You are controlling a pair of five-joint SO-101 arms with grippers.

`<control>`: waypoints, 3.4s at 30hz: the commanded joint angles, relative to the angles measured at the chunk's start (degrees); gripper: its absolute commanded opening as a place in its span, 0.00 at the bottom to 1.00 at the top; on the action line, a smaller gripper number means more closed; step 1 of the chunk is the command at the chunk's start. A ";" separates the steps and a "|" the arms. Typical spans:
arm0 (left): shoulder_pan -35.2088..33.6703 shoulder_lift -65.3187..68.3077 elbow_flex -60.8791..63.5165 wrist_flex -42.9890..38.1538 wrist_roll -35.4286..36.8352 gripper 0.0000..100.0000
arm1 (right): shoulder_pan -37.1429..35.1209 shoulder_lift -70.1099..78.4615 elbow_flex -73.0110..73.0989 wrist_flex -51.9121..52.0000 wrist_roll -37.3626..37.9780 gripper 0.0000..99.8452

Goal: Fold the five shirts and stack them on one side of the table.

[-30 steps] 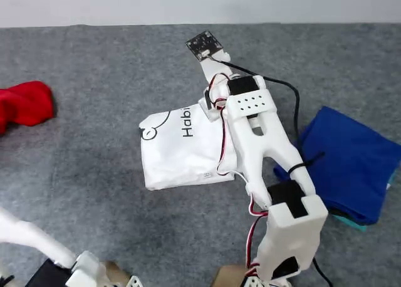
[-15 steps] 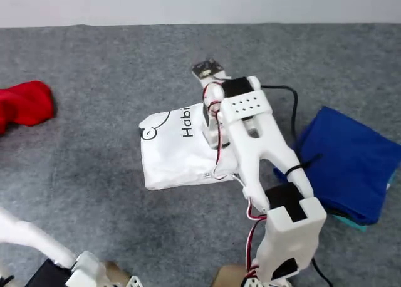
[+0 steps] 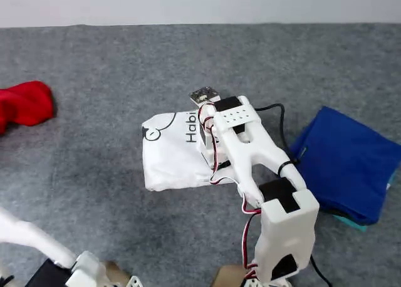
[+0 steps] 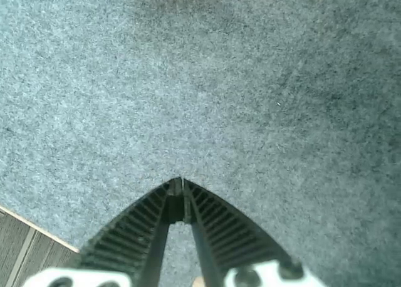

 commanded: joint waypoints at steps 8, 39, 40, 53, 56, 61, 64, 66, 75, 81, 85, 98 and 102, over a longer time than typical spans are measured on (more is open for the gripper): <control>1.41 -2.20 -0.31 0.35 -0.53 0.00 | -0.13 -9.36 -10.90 0.92 -0.44 0.13; 8.44 -2.29 -0.31 0.44 -0.18 0.00 | -5.32 13.93 -17.76 -6.73 -10.37 0.07; 8.44 -2.29 -0.31 0.44 -0.18 0.00 | -5.23 13.93 -18.73 -6.02 -8.09 0.02; 8.44 -2.29 -0.31 0.44 -0.18 0.00 | -1.10 6.02 -28.40 4.35 10.46 0.01; 8.35 -2.29 -0.31 0.44 -0.18 0.00 | -0.92 4.44 -33.23 4.18 19.52 0.01; 8.35 -2.37 -0.31 0.70 -0.18 0.00 | -2.95 8.13 -38.95 2.95 34.99 0.01; 8.35 -2.37 -0.31 0.79 -0.18 0.00 | -4.53 11.82 -39.12 -0.66 43.52 0.01; 8.35 -2.37 -0.31 0.88 -0.09 0.00 | -5.23 14.46 -39.12 -3.65 47.91 0.01; 8.26 -2.37 -0.31 1.32 -0.09 0.00 | -6.20 17.01 -39.21 -7.25 49.76 0.18; 8.26 -2.37 -0.31 1.32 -0.09 0.00 | -5.58 12.70 -39.21 -7.43 38.15 0.23; 8.53 -2.37 -0.31 1.23 -0.09 0.00 | -5.58 9.36 -39.21 -6.90 29.98 0.23; 8.62 -2.37 -0.31 1.23 -0.09 0.00 | -4.70 -2.59 -39.21 2.59 -2.20 0.23; 8.62 -2.37 -0.31 1.23 -0.09 0.00 | -4.70 -3.12 -39.12 5.85 -17.14 0.23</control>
